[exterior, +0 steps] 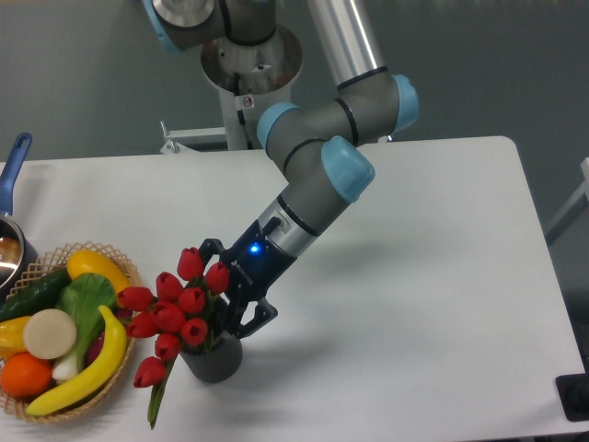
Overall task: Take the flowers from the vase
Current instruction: 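Close the gripper on the tulip stems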
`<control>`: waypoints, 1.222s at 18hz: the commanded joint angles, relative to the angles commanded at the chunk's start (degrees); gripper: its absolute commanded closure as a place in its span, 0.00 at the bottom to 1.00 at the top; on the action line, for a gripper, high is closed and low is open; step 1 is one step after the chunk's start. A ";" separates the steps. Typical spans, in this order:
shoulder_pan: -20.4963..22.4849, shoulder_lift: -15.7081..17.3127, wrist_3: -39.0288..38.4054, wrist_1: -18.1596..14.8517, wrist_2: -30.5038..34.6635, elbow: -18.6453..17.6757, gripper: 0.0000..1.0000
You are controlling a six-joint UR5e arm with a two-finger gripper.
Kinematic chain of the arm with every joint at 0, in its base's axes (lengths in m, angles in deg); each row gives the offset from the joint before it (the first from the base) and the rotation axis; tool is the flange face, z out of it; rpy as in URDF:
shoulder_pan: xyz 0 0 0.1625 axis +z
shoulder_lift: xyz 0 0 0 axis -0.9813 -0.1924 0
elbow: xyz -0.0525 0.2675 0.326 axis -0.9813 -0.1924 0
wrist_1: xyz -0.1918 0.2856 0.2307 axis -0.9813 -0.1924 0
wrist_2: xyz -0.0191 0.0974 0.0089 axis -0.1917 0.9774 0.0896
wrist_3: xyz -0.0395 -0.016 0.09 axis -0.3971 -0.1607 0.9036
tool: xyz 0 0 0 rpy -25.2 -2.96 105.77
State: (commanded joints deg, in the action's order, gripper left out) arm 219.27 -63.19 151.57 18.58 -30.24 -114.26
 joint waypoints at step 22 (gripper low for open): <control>0.61 2.19 -1.32 -0.09 -5.71 0.35 0.60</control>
State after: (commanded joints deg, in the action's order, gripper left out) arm 219.88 -61.00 150.25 18.50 -35.95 -113.91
